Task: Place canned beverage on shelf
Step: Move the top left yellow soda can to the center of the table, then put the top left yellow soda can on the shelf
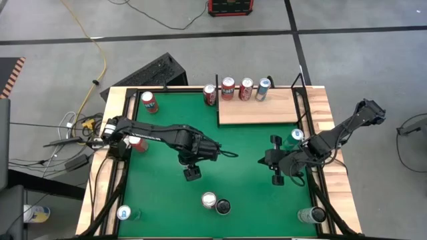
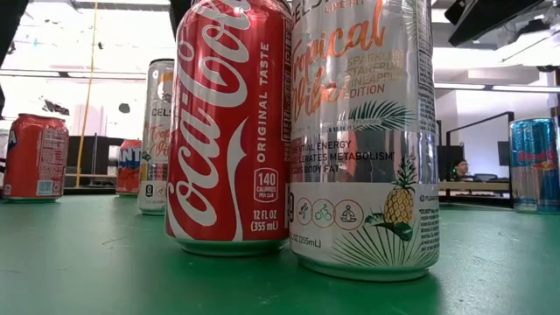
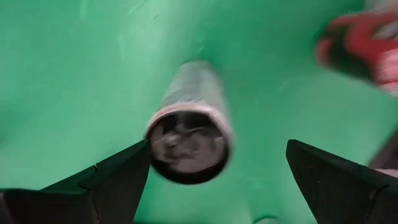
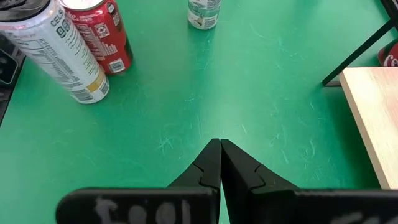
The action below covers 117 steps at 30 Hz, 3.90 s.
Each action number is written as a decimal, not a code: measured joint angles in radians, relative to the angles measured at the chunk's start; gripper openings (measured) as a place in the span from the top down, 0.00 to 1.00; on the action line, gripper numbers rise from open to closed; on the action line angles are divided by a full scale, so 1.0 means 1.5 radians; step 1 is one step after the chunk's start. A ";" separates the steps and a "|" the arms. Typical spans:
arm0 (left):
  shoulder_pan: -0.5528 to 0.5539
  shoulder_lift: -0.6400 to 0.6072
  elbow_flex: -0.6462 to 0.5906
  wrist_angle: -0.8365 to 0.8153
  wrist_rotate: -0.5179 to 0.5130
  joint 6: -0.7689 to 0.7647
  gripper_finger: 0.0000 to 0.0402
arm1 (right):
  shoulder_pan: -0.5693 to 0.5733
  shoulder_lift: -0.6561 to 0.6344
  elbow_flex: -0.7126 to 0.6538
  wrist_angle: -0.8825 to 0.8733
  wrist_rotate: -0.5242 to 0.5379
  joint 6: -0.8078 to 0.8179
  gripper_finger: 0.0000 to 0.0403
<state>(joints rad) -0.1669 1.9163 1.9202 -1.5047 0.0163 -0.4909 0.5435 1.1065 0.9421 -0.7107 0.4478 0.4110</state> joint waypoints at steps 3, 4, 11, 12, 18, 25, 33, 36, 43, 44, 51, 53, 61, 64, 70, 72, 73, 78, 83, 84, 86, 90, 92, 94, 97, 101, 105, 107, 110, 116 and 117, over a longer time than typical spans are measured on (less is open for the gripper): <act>0.005 0.000 -0.023 -0.002 -0.037 0.003 0.11 | 0.005 0.000 0.000 0.000 0.000 0.000 0.92; 0.006 0.000 -0.028 -0.002 -0.043 0.006 0.11 | 0.005 0.000 0.000 0.000 0.000 0.000 0.92; 0.002 0.000 -0.040 0.023 -0.047 0.019 0.11 | 0.004 0.000 0.000 0.000 0.000 0.000 0.92; 0.001 0.000 -0.040 0.022 -0.049 0.015 0.11 | 0.004 0.000 0.000 0.000 0.000 0.000 0.92; 0.002 0.000 -0.040 0.022 -0.050 -0.001 0.11 | 0.004 0.000 0.000 0.000 0.000 0.005 0.92; -0.001 0.001 -0.114 0.051 -0.054 0.007 0.11 | 0.004 0.000 0.000 0.001 0.000 0.005 0.92; -0.001 0.000 -0.165 0.104 -0.070 0.031 0.11 | 0.004 0.000 0.000 0.001 0.001 0.003 0.92; -0.001 0.000 -0.166 0.106 -0.065 0.035 0.11 | 0.003 0.000 0.000 0.001 0.002 0.002 0.92; 0.000 0.000 -0.166 0.085 -0.022 0.042 0.30 | -0.002 0.000 0.000 0.001 0.007 0.000 0.92; 0.001 0.000 -0.166 0.084 -0.019 0.047 0.35 | -0.002 0.000 0.000 0.001 0.007 0.000 0.92; 0.031 0.001 -0.120 0.109 -0.022 0.091 0.41 | -0.002 0.000 0.000 0.001 0.007 -0.003 0.92; 0.048 0.001 -0.091 0.113 -0.034 0.099 0.41 | -0.002 -0.001 0.000 -0.002 0.007 -0.010 0.92; 0.126 0.000 -0.004 0.222 0.009 0.163 0.41 | -0.033 -0.066 0.000 -0.014 0.019 -0.079 0.92; 0.150 0.001 -0.002 0.276 0.050 0.181 0.41 | -0.067 -0.097 0.000 -0.008 0.019 -0.105 0.92; 0.172 0.027 -0.002 0.318 0.066 0.201 0.41 | -0.147 -0.135 0.000 -0.002 0.018 -0.151 0.92; 0.172 0.053 0.001 0.341 0.084 0.212 0.41 | -0.175 -0.137 0.000 0.005 0.004 -0.163 0.92; 0.172 0.069 0.011 0.338 0.091 0.217 0.41 | -0.190 -0.137 0.001 0.007 -0.008 -0.169 0.92; 0.169 0.178 0.155 0.255 0.077 0.259 0.41 | -0.242 -0.136 0.001 0.008 -0.040 -0.191 0.92; 0.162 0.262 0.289 0.149 0.009 0.288 0.41 | -0.266 -0.136 0.001 -0.003 -0.059 -0.199 0.92; 0.161 0.252 0.263 0.157 0.003 0.293 0.41 | -0.270 -0.136 0.000 -0.004 -0.069 -0.203 0.92; 0.161 0.251 0.243 0.156 -0.004 0.295 0.41 | -0.273 -0.136 0.000 -0.004 -0.073 -0.206 0.92; 0.160 0.251 0.232 0.132 -0.019 0.299 0.41 | -0.273 -0.136 0.000 -0.001 -0.074 -0.217 0.92; 0.159 0.251 0.232 0.137 -0.017 0.300 0.41 | -0.273 -0.136 0.000 0.002 -0.074 -0.220 0.92; 0.158 0.251 0.231 0.146 -0.018 0.303 0.41 | -0.273 -0.136 0.000 0.002 -0.074 -0.221 0.92; 0.155 0.251 0.231 0.151 -0.007 0.314 0.40 | -0.272 -0.136 0.000 0.002 -0.074 -0.222 0.92; 0.154 0.251 0.231 0.164 0.001 0.320 0.21 | -0.272 -0.136 0.000 0.002 -0.074 -0.222 0.92; 0.155 0.251 0.231 0.192 -0.001 0.320 0.06 | -0.272 -0.136 0.000 0.002 -0.074 -0.222 0.92; 0.155 0.251 0.237 0.188 -0.001 0.319 0.03 | -0.272 -0.136 0.000 0.003 -0.074 -0.222 0.92; 0.155 0.250 0.254 0.178 0.002 0.320 0.01 | -0.272 -0.136 0.000 0.004 -0.074 -0.218 0.92; 0.155 0.229 0.282 0.122 0.004 0.328 0.02 | -0.272 -0.136 0.000 0.006 -0.074 -0.217 0.92; 0.154 0.219 0.277 0.110 0.003 0.328 0.02 | -0.272 -0.136 0.000 0.006 -0.074 -0.214 0.92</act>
<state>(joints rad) 0.0647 2.2446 2.3361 -1.3399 0.0212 0.0013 0.1349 0.9028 0.9424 -0.7017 0.3370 0.0894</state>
